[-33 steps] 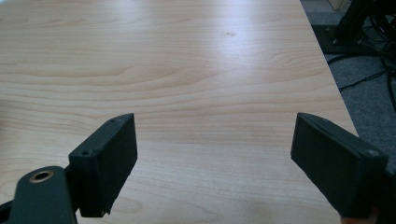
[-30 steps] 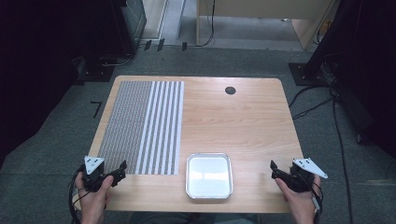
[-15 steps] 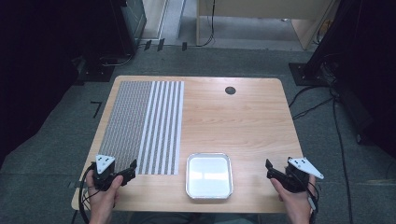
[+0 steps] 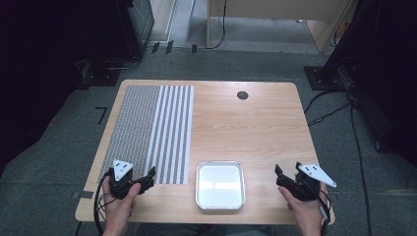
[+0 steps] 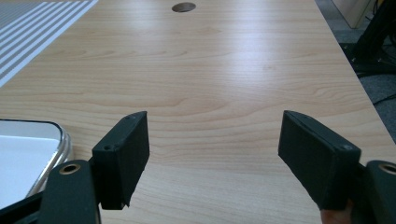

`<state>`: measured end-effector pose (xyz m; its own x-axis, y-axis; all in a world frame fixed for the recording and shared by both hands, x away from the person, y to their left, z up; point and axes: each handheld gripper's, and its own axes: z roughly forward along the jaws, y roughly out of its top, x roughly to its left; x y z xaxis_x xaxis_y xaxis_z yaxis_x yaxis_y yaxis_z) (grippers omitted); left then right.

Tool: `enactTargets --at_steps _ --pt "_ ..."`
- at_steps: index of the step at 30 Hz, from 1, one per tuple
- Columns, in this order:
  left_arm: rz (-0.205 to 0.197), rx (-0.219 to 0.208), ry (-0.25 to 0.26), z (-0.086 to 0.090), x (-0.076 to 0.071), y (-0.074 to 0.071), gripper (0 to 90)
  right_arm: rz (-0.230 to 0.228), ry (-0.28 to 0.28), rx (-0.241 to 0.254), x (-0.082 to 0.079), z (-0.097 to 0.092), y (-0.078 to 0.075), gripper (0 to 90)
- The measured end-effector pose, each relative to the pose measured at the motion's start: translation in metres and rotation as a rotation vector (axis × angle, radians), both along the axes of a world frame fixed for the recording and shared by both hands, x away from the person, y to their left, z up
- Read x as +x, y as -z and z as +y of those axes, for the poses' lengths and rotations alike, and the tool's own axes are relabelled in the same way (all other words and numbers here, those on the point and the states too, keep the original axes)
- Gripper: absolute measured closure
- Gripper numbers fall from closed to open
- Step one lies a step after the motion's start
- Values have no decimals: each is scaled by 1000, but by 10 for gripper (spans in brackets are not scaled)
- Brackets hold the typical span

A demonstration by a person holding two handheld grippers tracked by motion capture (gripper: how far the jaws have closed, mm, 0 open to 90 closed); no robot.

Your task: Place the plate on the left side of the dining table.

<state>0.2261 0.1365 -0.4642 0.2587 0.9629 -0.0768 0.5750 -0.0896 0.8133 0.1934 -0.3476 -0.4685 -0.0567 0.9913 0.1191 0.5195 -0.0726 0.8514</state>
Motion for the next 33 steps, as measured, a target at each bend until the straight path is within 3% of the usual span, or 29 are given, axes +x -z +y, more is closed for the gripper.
enactTargets --at_steps 10,21,33 --pt "-6 2 33 -22 1 -1 168 -10 -53 24 2 15 -6 316" --pt "-5 0 70 -42 -2 -1 168 -38 -68 63 2 27 -10 400" --pt "-4 8 118 -65 -5 2 168 -33 -112 58 4 43 -8 480"
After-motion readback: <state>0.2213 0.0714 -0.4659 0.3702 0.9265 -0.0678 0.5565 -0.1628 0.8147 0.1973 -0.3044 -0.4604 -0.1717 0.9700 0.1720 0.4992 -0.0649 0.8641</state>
